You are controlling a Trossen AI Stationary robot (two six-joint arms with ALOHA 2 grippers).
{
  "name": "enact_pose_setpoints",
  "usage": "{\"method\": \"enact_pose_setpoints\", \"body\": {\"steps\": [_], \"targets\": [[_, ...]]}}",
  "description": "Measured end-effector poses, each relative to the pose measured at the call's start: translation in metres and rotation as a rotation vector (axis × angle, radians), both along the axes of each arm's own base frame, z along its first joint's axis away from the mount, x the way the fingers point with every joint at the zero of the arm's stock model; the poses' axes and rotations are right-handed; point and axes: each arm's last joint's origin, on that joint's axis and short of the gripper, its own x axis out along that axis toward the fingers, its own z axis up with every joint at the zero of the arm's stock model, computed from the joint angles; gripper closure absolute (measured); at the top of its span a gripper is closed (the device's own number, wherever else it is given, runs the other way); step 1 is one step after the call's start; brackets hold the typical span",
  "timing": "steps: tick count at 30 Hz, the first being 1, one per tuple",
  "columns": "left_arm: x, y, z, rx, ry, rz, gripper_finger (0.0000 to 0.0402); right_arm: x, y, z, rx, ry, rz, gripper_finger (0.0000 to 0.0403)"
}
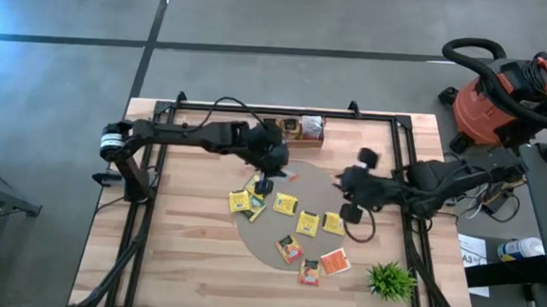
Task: Pick & Place Tea
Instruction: Put the top white tea bag into the right compartment of the wooden organizer
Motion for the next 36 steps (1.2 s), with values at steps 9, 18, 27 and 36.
{"method": "enact_pose_setpoints", "body": {"steps": [9, 18, 27, 36], "targets": [[0.003, -0.037, 0.033, 0.219, -0.003, -0.106, 0.0401, 0.027, -0.020, -0.016, 0.008, -0.039, 0.121, 0.0324], [0.004, -0.040, 0.036, 0.249, -0.005, -0.092, 0.0401, 0.040, -0.032, -0.022, 0.066, -0.165, 0.185, 0.0322], [0.021, -0.042, 0.034, 0.255, -0.090, -0.087, 0.0401, 0.050, -0.029, -0.032, 0.090, -0.137, 0.220, 0.0302], [0.029, -0.044, 0.022, 0.246, -0.050, -0.102, 0.0401, 0.054, -0.028, -0.028, 0.095, -0.138, 0.218, 0.0303]]}}
